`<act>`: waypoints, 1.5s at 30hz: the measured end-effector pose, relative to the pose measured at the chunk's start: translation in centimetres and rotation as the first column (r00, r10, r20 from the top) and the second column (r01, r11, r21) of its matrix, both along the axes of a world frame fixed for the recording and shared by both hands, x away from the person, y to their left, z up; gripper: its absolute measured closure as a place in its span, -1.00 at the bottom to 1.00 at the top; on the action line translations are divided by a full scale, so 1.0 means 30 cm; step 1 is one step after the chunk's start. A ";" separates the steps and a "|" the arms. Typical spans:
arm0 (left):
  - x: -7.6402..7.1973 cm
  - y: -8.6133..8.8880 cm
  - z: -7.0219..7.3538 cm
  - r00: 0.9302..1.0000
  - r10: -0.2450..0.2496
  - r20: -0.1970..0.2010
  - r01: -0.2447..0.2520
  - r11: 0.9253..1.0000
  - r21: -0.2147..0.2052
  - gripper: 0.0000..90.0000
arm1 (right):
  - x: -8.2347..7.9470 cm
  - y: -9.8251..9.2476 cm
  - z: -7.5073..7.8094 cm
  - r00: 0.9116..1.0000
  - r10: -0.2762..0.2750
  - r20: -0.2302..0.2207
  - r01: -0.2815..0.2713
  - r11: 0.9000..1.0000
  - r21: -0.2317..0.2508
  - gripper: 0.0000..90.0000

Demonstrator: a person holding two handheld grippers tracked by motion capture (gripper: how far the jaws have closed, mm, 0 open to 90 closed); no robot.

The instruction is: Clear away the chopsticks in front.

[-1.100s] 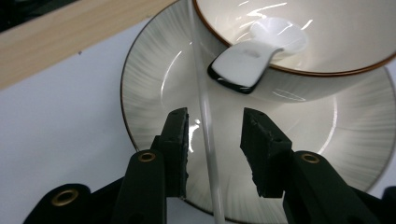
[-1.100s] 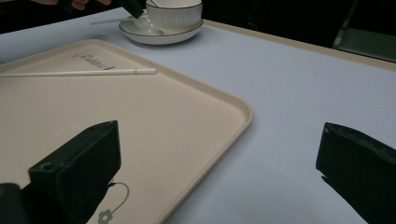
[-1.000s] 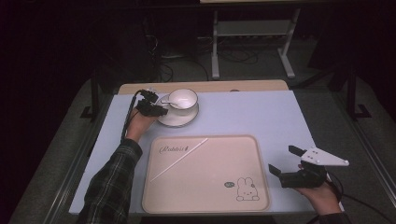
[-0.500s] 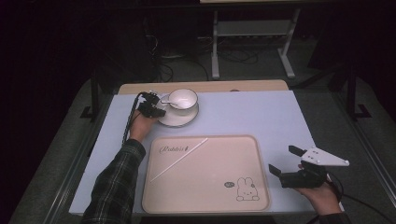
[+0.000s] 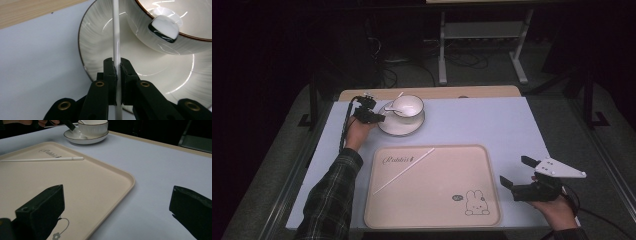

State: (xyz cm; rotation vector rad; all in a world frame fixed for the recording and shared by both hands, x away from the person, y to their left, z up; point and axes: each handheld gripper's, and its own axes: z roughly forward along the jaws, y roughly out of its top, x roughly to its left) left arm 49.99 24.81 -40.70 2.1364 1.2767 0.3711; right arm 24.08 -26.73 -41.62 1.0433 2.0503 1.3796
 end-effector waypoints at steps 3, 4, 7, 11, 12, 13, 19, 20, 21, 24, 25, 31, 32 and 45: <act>-0.021 0.020 0.021 1.000 0.008 -0.007 -0.008 1.000 -0.005 0.88 | 0.000 0.000 0.000 1.000 0.000 0.003 0.000 1.000 0.000 -1.00; -0.032 0.025 0.028 1.000 0.016 -0.006 -0.016 1.000 -0.009 0.88 | 0.000 0.000 0.000 1.000 0.001 0.002 -0.001 1.000 0.000 -1.00; -0.062 0.044 0.045 1.000 0.018 -0.008 -0.018 1.000 -0.006 0.88 | 0.000 0.001 0.000 1.000 0.002 0.002 -0.002 1.000 -0.002 -1.00; -0.110 0.076 0.062 1.000 0.028 -0.009 -0.028 1.000 -0.012 0.88 | -0.002 0.004 0.001 1.000 0.002 0.003 -0.002 1.000 -0.003 -1.00; -0.124 0.084 0.065 1.000 0.031 -0.007 -0.031 0.999 -0.015 0.88 | -0.002 0.005 0.001 1.000 0.002 0.003 -0.002 1.000 -0.003 -1.00; -0.139 0.091 0.067 1.000 0.029 -0.008 -0.029 0.999 -0.013 0.88 | -0.002 0.005 0.001 1.000 0.002 0.004 -0.002 1.000 -0.003 -1.00; -0.239 0.130 0.076 1.000 0.028 -0.004 -0.029 0.999 -0.033 0.88 | -0.002 0.006 0.001 1.000 0.002 0.004 -0.002 1.000 -0.003 -1.00; -0.257 0.136 0.076 0.999 0.033 -0.004 -0.033 0.999 -0.041 0.88 | -0.002 0.006 0.001 1.000 0.002 0.004 -0.002 1.000 -0.001 -1.00; -0.275 0.142 0.077 1.000 0.030 -0.005 -0.030 0.999 -0.044 0.88 | -0.002 0.006 0.001 1.000 0.002 0.004 -0.002 1.000 -0.001 -1.00; -0.332 0.153 0.074 1.000 0.027 -0.008 -0.028 0.998 -0.061 0.88 | -0.002 0.007 0.001 1.000 0.004 0.004 -0.004 1.000 -0.003 -1.00; -0.351 0.154 0.072 1.000 0.025 -0.008 -0.025 0.998 -0.063 0.88 | -0.002 0.007 0.001 1.000 0.004 0.004 -0.004 1.000 -0.003 -1.00; -0.457 0.154 0.060 1.000 0.013 -0.001 -0.013 0.997 -0.077 0.88 | -0.003 0.009 0.002 1.000 0.003 0.003 -0.003 1.000 -0.004 -1.00; -0.472 0.154 0.056 1.000 0.008 -0.001 -0.008 0.997 -0.076 0.88 | -0.003 0.010 0.002 1.000 0.004 0.003 -0.003 1.000 -0.006 -1.00; -0.627 0.043 0.017 0.992 -0.121 -0.030 0.117 0.988 -0.101 0.88 | -0.005 0.010 0.002 1.000 0.002 0.005 -0.002 1.000 -0.009 -1.00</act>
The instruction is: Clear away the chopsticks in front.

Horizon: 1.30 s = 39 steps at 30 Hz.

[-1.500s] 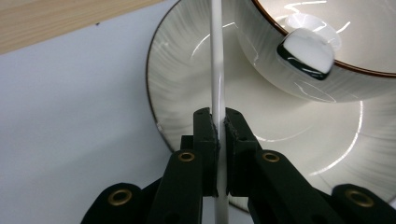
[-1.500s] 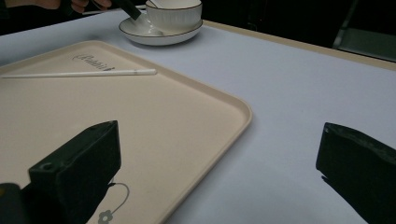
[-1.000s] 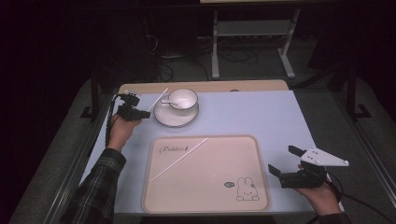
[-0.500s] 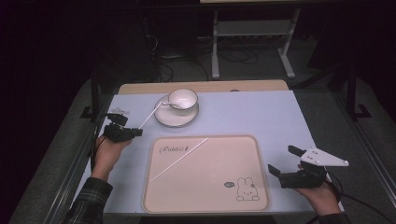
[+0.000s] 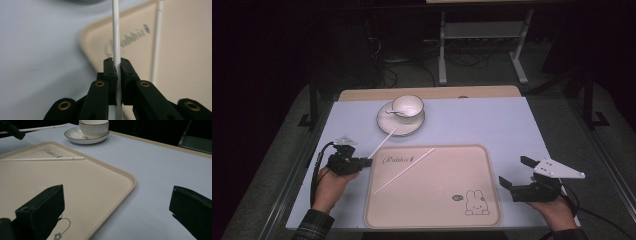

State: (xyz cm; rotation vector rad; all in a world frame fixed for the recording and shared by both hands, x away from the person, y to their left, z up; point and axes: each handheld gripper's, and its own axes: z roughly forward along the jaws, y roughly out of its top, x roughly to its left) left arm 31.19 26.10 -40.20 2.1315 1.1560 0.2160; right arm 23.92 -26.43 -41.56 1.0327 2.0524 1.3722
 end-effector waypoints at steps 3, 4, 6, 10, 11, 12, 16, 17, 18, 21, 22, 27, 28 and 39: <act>-0.020 -0.056 -0.009 0.999 -0.046 -0.006 0.046 0.999 0.003 0.88 | -0.001 0.000 0.000 1.000 0.000 0.000 0.000 1.000 -0.001 -1.00; -0.023 -0.073 -0.012 0.998 -0.061 -0.008 0.061 0.998 0.006 0.88 | 0.000 0.001 0.000 1.000 0.000 0.000 0.000 1.000 -0.001 -1.00; -0.029 -0.107 -0.017 0.996 -0.089 -0.015 0.089 0.996 -0.002 0.88 | -0.001 0.002 0.000 1.000 0.001 -0.002 -0.001 1.000 -0.002 -1.00; -0.045 -0.186 -0.044 0.987 -0.153 -0.038 0.153 0.988 0.000 0.88 | 0.000 0.003 -0.001 1.000 0.000 -0.002 0.000 1.000 -0.004 -1.00; -0.047 -0.204 -0.053 0.984 -0.171 -0.048 0.171 0.985 0.006 0.88 | 0.000 0.003 -0.001 1.000 -0.001 -0.003 0.001 1.000 -0.004 -1.00; -0.047 -0.219 -0.062 0.980 -0.190 -0.054 0.191 0.981 0.016 0.88 | 0.001 0.002 -0.001 1.000 -0.001 -0.002 0.001 1.000 -0.004 -1.00; -0.045 -0.262 -0.087 0.974 -0.215 -0.065 0.218 0.975 0.045 0.88 | 0.000 0.003 -0.001 1.000 0.000 -0.003 0.000 1.000 -0.004 -1.00; -0.042 -0.268 -0.092 0.974 -0.216 -0.066 0.219 0.974 0.052 0.88 | 0.000 0.003 -0.001 1.000 0.000 -0.003 0.000 1.000 -0.004 -1.00; -0.039 -0.270 -0.096 0.974 -0.215 -0.066 0.218 0.974 0.055 0.88 | 0.000 0.002 -0.001 1.000 0.000 -0.003 0.000 1.000 -0.004 -1.00; -0.029 -0.273 -0.104 0.977 -0.205 -0.053 0.209 0.976 0.063 0.88 | 0.002 0.002 -0.001 1.000 0.001 -0.003 -0.001 1.000 -0.005 -1.00; -0.026 -0.274 -0.105 0.978 -0.202 -0.046 0.204 0.977 0.064 0.88 | 0.002 0.002 -0.001 1.000 0.001 -0.003 -0.001 1.000 -0.005 -1.00; -0.013 -0.283 -0.110 0.979 -0.201 -0.025 0.202 0.977 0.066 0.87 | 0.002 0.003 -0.001 1.000 0.004 -0.002 -0.004 1.000 -0.007 -1.00; -0.013 -0.285 -0.110 0.979 -0.202 -0.022 0.203 0.977 0.067 0.87 | 0.002 0.004 -0.001 1.000 0.003 -0.003 -0.003 1.000 -0.007 -1.00; -0.012 -0.287 -0.112 0.979 -0.204 -0.018 0.205 0.977 0.061 0.84 | 0.001 0.004 -0.001 1.000 0.003 -0.003 -0.003 1.000 -0.007 -1.00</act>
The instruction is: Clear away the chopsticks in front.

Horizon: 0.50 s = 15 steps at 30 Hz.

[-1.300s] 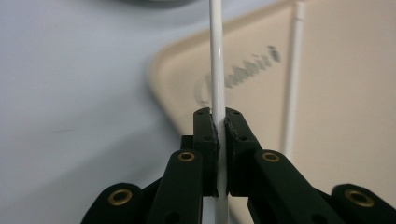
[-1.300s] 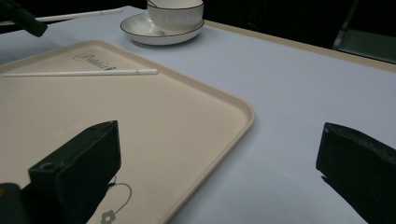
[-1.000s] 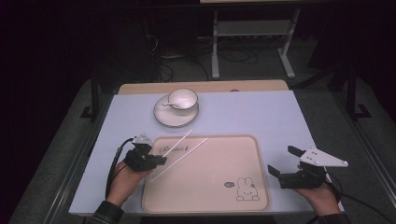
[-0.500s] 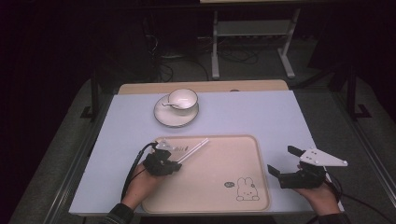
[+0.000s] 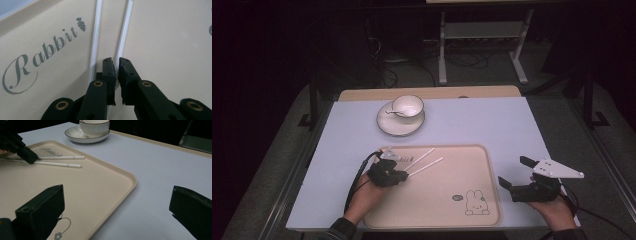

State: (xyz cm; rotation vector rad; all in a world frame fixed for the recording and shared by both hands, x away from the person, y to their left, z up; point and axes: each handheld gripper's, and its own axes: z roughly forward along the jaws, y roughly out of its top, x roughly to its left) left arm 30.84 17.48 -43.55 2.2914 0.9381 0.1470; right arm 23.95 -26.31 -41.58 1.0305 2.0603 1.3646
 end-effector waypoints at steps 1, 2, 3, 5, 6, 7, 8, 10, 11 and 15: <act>-0.001 -0.001 0.001 1.000 0.001 -0.002 -0.001 1.000 0.000 0.84 | 0.000 0.000 0.000 1.000 0.001 0.000 -0.001 1.000 0.000 -1.00; -0.002 -0.002 0.002 1.000 -0.002 -0.002 0.002 1.000 -0.001 0.84 | 0.000 0.000 0.000 1.000 0.001 0.001 -0.001 1.000 0.000 -1.00; -0.003 -0.004 0.005 1.000 -0.006 0.001 0.006 1.000 -0.005 0.82 | -0.001 0.001 0.000 1.000 0.002 0.001 -0.002 1.000 0.001 -1.00; 0.000 -0.013 0.024 1.000 -0.014 0.013 0.015 1.000 -0.021 0.76 | 0.000 0.001 0.001 1.000 0.003 0.001 -0.003 1.000 0.001 -1.00; 0.004 -0.021 0.034 1.000 -0.018 0.021 0.019 0.999 -0.033 0.75 | 0.001 0.002 0.000 1.000 0.003 0.001 -0.003 1.000 0.000 -1.00; 0.011 -0.031 0.044 0.999 -0.029 0.027 0.030 0.999 -0.044 0.75 | 0.001 0.002 0.000 1.000 0.003 0.000 -0.003 1.000 -0.001 -1.00; 0.018 -0.044 0.053 0.999 -0.043 0.031 0.044 0.998 -0.049 0.77 | 0.002 0.002 -0.001 1.000 0.003 -0.001 -0.003 1.000 -0.001 -1.00; 0.033 -0.075 0.061 0.997 -0.069 0.044 0.071 0.996 -0.049 0.87 | 0.002 0.003 -0.001 1.000 0.002 -0.002 -0.002 1.000 0.000 -1.00; 0.042 -0.092 0.062 0.996 -0.080 0.045 0.082 0.996 -0.047 0.94 | 0.002 0.003 -0.001 1.000 0.001 -0.002 -0.001 1.000 -0.001 -1.00; 0.082 -0.170 0.052 0.991 -0.128 0.044 0.130 0.990 -0.058 0.99 | 0.001 0.004 0.000 1.000 0.000 -0.002 0.000 1.000 -0.002 -1.00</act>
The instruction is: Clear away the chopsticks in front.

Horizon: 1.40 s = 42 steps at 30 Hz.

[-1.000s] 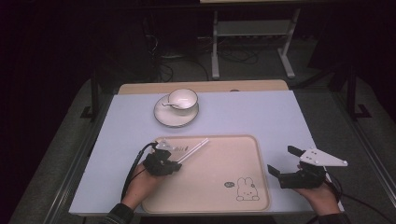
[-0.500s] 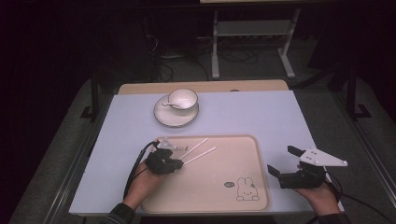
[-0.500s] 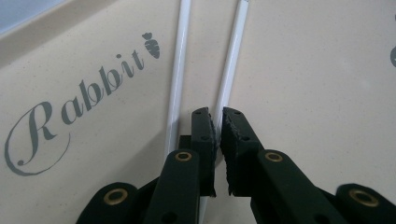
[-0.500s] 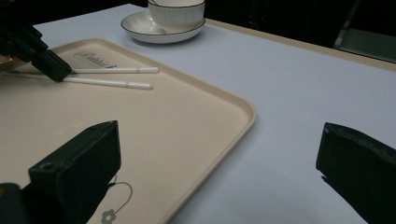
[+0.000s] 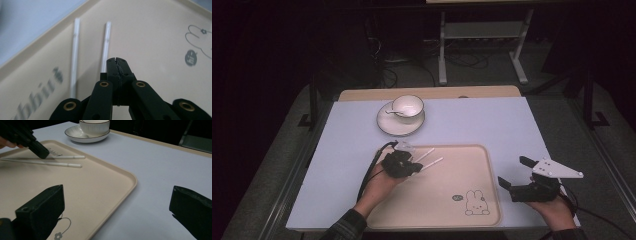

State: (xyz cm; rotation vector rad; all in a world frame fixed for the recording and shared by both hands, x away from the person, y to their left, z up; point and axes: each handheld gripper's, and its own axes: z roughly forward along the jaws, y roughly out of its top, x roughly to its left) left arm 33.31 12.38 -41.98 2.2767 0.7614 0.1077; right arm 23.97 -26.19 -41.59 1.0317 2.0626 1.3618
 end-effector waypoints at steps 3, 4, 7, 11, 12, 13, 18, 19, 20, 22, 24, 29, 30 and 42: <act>0.027 -0.053 -0.012 0.999 -0.031 -0.012 0.030 0.999 -0.012 0.99 | 0.001 0.000 0.000 1.000 -0.001 -0.001 0.001 1.000 0.002 -1.00; 0.034 -0.070 -0.019 0.999 -0.039 -0.013 0.039 0.999 -0.015 0.99 | 0.001 0.000 -0.001 1.000 0.000 0.000 0.000 1.000 0.002 -1.00; 0.061 -0.113 -0.040 0.999 -0.047 -0.010 0.047 0.999 -0.013 0.99 | 0.001 -0.004 -0.003 1.000 -0.001 -0.002 0.001 1.000 0.004 -1.00; 0.099 -0.148 -0.065 0.999 -0.045 0.013 0.045 0.998 0.033 0.99 | 0.001 -0.008 -0.002 1.000 -0.005 0.000 0.005 1.000 0.008 -1.00; 0.109 -0.150 -0.070 0.999 -0.040 0.010 0.040 0.999 0.035 0.99 | 0.000 -0.008 -0.001 1.000 -0.005 0.000 0.005 1.000 0.008 -1.00; 0.119 -0.148 -0.073 0.999 -0.031 0.009 0.031 0.999 0.023 0.99 | 0.000 -0.008 -0.001 1.000 -0.003 0.001 0.003 1.000 0.007 -1.00; 0.166 -0.124 -0.072 1.000 0.012 0.012 -0.013 1.000 0.027 0.99 | 0.001 -0.008 -0.002 1.000 -0.005 -0.003 0.005 1.000 0.009 -1.00; 0.174 -0.115 -0.072 1.000 0.026 0.015 -0.026 0.999 0.024 0.99 | 0.001 -0.008 -0.002 1.000 -0.004 -0.002 0.004 1.000 0.008 -1.00; 0.182 -0.105 -0.073 0.999 0.034 0.012 -0.035 0.999 0.021 0.99 | 0.001 -0.008 -0.002 1.000 -0.003 -0.001 0.003 1.000 0.008 -1.00; 0.192 -0.086 -0.073 0.999 0.050 0.009 -0.050 0.999 0.019 0.99 | 0.001 -0.008 -0.002 1.000 -0.004 -0.001 0.004 1.000 0.008 -1.00; 0.197 -0.070 -0.072 0.998 0.063 0.006 -0.064 0.998 0.018 0.99 | 0.001 -0.008 -0.001 1.000 -0.004 -0.001 0.004 1.000 0.008 -1.00; 0.196 -0.029 -0.068 0.996 0.084 0.009 -0.084 0.996 0.035 0.99 | 0.000 -0.008 -0.001 1.000 -0.004 0.001 0.004 1.000 0.008 -1.00; 0.194 -0.018 -0.067 0.996 0.090 0.006 -0.090 0.995 0.036 0.99 | 0.000 -0.009 -0.001 1.000 -0.004 0.001 0.004 1.000 0.007 -1.00; 0.099 0.145 -0.063 0.992 0.117 -0.043 -0.116 0.993 0.026 0.99 | -0.002 -0.008 0.002 1.000 -0.007 0.004 0.007 1.000 0.006 -1.00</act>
